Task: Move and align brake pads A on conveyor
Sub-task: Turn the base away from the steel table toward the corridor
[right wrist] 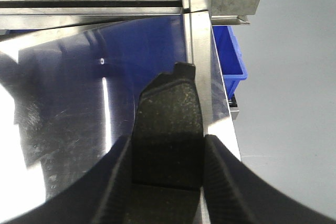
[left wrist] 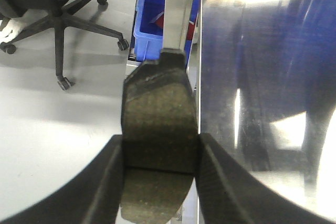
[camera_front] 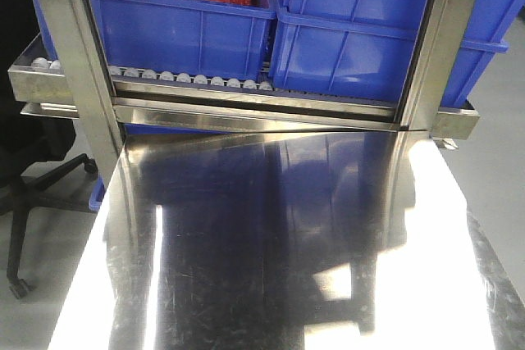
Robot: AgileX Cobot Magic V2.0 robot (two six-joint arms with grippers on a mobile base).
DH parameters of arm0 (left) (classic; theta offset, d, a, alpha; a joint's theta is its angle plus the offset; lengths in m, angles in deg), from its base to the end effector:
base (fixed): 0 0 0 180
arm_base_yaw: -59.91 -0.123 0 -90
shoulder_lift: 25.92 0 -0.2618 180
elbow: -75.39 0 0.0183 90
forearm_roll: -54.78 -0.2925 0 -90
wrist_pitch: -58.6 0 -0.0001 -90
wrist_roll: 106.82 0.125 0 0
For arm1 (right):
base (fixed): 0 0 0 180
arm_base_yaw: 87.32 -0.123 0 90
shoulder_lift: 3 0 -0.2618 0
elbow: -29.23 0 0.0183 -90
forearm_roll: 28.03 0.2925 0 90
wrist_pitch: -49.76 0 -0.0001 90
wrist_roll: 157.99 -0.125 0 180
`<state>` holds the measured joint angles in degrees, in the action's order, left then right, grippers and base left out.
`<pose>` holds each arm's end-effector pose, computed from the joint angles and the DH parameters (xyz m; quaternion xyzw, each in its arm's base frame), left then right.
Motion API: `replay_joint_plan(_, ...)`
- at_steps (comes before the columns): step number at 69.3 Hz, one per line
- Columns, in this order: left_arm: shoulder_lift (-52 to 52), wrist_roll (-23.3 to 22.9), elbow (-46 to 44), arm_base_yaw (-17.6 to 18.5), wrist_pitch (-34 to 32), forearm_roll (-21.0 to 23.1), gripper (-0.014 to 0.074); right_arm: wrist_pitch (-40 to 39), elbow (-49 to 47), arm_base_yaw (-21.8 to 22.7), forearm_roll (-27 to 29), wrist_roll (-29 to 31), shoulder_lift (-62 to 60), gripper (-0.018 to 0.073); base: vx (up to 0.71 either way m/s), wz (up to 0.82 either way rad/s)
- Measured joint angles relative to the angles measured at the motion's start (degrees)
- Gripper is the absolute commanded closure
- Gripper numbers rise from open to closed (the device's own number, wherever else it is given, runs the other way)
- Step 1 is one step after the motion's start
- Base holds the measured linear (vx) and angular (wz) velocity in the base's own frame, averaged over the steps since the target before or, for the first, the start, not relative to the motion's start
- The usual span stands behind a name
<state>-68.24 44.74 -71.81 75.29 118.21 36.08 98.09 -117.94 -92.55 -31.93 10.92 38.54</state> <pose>0.1747 -0.0122 0.3095 -0.0818 0.9073 0.0076 0.4124 0.1857 0.0106 0.3256 0.0372 0.8763 0.0352 0.4790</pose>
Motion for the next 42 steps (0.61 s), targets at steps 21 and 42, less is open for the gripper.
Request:
replay_joint_plan(21,0.0,0.0,0.0,0.0,0.0,0.0,0.0603,0.0,0.0,0.0,0.0,0.0,0.0,0.0563,-0.02,0.09)
replay_joint_plan(42,0.0,0.0,0.0,0.0,0.0,0.0,0.0603,0.0,0.0,0.0,0.0,0.0,0.0,0.0563,-0.06,0.27)
